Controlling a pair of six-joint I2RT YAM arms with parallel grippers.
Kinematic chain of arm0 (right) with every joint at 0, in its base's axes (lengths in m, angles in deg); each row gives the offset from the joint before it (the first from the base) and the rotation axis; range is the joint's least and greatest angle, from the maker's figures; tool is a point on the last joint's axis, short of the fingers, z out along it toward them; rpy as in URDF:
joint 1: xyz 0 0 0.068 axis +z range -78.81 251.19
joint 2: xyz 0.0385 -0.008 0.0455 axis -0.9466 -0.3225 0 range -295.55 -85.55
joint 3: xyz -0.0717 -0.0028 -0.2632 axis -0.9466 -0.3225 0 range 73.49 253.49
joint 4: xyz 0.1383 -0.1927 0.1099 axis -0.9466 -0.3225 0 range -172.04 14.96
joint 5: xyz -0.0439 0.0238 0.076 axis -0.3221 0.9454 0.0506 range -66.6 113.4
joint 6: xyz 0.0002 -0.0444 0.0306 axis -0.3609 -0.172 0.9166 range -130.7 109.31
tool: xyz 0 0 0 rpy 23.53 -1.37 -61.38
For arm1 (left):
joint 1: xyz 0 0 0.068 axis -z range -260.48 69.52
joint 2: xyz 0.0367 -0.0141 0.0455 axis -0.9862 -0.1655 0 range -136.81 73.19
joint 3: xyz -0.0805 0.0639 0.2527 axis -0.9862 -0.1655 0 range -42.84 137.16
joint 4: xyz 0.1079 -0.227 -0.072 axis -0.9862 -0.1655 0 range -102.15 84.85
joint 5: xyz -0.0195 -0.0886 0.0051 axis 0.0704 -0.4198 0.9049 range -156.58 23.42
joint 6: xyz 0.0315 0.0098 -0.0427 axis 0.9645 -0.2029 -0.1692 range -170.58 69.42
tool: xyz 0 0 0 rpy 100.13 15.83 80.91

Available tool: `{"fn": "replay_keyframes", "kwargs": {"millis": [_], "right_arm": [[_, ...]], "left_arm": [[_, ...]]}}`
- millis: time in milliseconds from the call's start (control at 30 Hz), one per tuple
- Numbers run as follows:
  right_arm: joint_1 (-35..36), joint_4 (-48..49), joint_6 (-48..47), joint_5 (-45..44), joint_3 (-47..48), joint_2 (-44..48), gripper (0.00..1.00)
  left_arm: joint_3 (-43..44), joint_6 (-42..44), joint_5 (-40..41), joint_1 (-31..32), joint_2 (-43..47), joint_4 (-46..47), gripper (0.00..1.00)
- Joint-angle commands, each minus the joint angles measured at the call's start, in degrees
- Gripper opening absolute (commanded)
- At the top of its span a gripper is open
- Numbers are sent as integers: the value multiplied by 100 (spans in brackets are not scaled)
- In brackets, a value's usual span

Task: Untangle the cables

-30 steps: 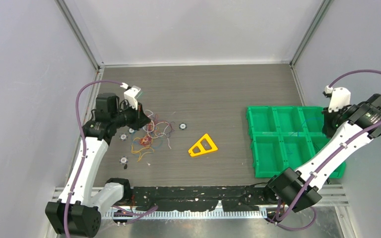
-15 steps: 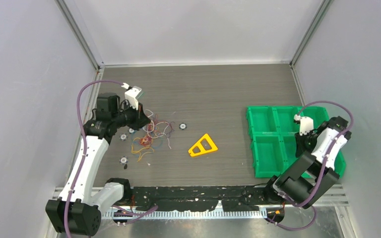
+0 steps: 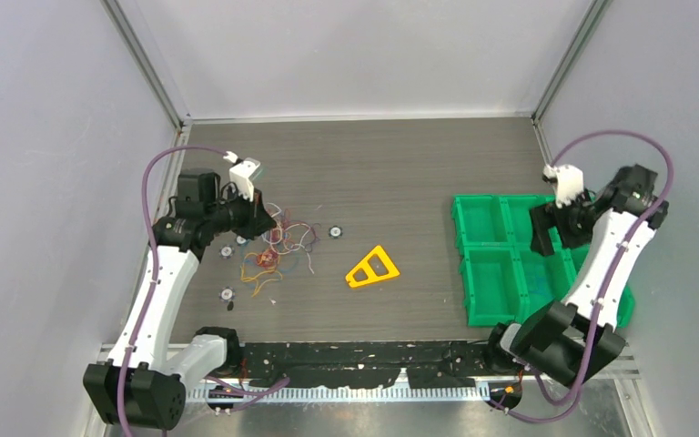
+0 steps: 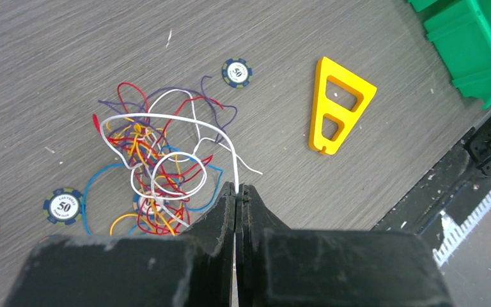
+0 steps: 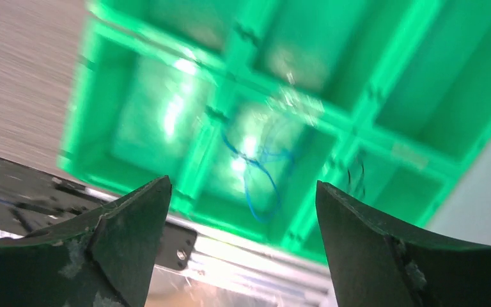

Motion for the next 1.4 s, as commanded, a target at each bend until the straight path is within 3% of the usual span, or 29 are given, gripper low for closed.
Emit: {"fn": "replay_keyframes", "kwargs": {"millis": [0, 67, 133, 167, 333, 633, 833, 933, 1033, 1100, 1367], "right_arm": [[1205, -796, 850, 1334, 880, 280, 90], [2148, -181, 1761, 1784, 992, 266, 93], [3547, 810, 2829, 2066, 927, 227, 97], [3786, 1204, 3141, 2101, 842, 205, 98], [5939, 4336, 5150, 1886, 389, -85, 100], [8150, 7290, 5871, 870, 392, -1414, 100], [8737, 8377, 6169, 418, 455, -2266, 99], [8836, 8599, 6110, 145, 488, -2724, 88], [8850, 8813, 6033, -132, 335, -2978, 59], [8854, 8901, 5959, -180, 62, -3079, 49], [8803, 8988, 5986, -23, -620, -3266, 37]], "left_arm": [[421, -50, -440, 21, -199, -115, 0], [558, -106, -847, 21, -264, -123, 0], [668, -199, -1506, 35, -247, -11, 0], [738, -279, -1661, 68, -207, 65, 0], [1151, -746, -1811, 316, -6, 572, 0], [1366, -2322, -1919, 331, -25, 1935, 0], [1361, -2925, -2203, 347, 41, 2593, 0], [1338, -3421, -2382, 348, 138, 3167, 0], [1424, -3752, -2381, 334, 249, 3562, 0], [1601, -3808, -2280, 310, 317, 3676, 0], [2840, -3982, -1497, 66, 287, 3917, 0]]}}
